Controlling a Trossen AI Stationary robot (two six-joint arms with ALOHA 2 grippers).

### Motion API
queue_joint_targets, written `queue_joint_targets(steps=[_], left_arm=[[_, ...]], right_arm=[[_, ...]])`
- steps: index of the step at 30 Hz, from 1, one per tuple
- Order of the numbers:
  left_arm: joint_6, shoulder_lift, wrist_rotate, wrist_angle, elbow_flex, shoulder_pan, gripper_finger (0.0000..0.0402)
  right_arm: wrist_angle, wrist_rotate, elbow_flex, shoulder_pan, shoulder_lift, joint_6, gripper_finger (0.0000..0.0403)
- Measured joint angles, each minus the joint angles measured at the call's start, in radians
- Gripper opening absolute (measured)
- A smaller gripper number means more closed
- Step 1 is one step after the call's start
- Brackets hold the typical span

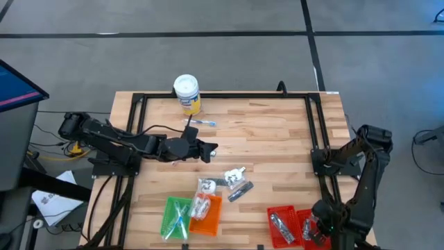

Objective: Pick & Place Travel size toiletries
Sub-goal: Put the silver nail cutter into the right red basket

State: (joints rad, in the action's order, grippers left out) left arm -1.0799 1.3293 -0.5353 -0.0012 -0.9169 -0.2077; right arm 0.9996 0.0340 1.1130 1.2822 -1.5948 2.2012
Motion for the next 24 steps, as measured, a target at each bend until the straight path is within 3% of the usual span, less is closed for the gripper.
queue_joint_targets(steps=[16, 24], left_arm=[[0.025, 0.002, -0.016, 0.003, 0.000, -0.023, 0.0001], [0.025, 0.006, -0.018, 0.003, 0.001, -0.041, 0.0001]], right_arm=[[-0.041, 0.016, 0.031, -0.130, -0.014, -0.181, 0.0047], [-0.098, -0.101, 0.030, -0.131, -0.118, -0.196, 0.0047]])
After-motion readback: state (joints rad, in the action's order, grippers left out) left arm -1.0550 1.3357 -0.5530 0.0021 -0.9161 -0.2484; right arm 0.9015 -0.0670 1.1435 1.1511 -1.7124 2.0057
